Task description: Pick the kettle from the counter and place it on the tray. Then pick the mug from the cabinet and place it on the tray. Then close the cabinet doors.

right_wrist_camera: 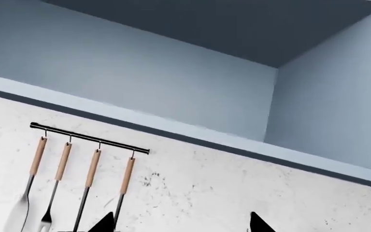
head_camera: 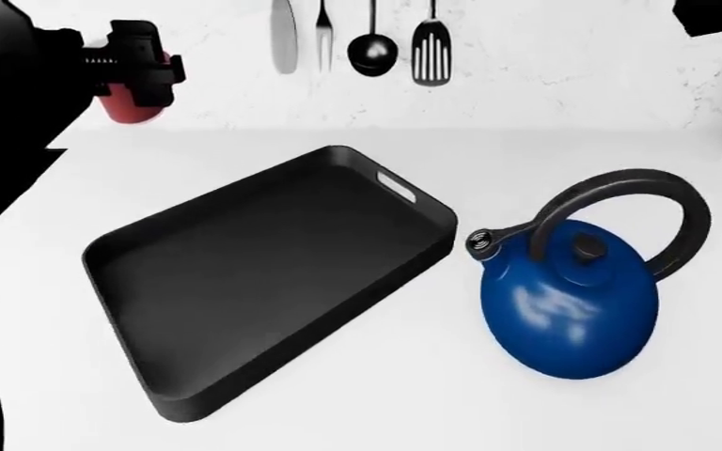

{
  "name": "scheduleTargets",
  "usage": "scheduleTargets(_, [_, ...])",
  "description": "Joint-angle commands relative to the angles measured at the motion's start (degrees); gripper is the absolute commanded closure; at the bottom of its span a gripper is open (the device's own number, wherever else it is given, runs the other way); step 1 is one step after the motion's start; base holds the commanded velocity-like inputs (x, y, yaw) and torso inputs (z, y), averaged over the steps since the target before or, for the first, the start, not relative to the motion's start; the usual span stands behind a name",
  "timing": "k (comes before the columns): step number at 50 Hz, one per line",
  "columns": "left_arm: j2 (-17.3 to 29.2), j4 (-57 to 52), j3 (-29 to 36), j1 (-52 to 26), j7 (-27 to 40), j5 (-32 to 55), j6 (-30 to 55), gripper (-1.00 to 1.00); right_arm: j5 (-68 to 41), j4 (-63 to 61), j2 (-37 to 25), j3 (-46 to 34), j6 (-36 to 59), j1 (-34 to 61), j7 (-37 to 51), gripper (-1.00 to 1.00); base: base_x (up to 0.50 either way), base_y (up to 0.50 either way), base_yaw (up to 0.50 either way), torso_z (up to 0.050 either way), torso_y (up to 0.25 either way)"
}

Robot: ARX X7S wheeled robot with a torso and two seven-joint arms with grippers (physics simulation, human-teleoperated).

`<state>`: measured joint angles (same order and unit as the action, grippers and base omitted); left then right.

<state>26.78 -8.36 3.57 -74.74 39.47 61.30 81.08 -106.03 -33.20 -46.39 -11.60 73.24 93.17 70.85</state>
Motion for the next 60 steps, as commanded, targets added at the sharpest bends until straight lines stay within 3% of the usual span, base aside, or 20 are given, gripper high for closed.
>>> scheduleTargets(1, [0.68,0.21,0.17,0.64,-0.06,0.23,-1.18,1.00,-2.61,2.81,0.08,-2.25,0.53,5.55,0.80,-1.00,0.50,0.00,0.00,0.000,0.010])
scheduleTargets(16, [-0.32,0.10,4.06,2.64,-3.03,-1.41,-5.09,1.00,-0.80,1.26,-1.12,-1.39,-0.28,2.85,-0.14,-1.00,0.17,0.00,0.00,0.000,0.001])
scheduleTargets(32, [-6.91,1.77,11.49,2.17,-5.61,-3.28,-8.33,1.00,0.62,0.13,-1.74,-1.18,-0.98,0.93,-1.04,-1.00,0.00,0.00,0.00,0.000,0.001])
scheduleTargets(42, [-11.20,8.12,16.14,2.23,-8.04,-7.60,-13.78,1.00,1.48,-0.46,-2.41,-0.80,-1.37,-0.32,-1.86,-1.00,0.00,0.00,0.00,0.000,0.000])
scheduleTargets(60, [-15.82,13.43,23.12,4.48,-10.63,-11.67,-18.78,1.00,3.34,-1.20,-3.18,-0.27,-2.10,-2.51,-3.54,-1.00,0.00,0.00,0.00,0.000,0.001])
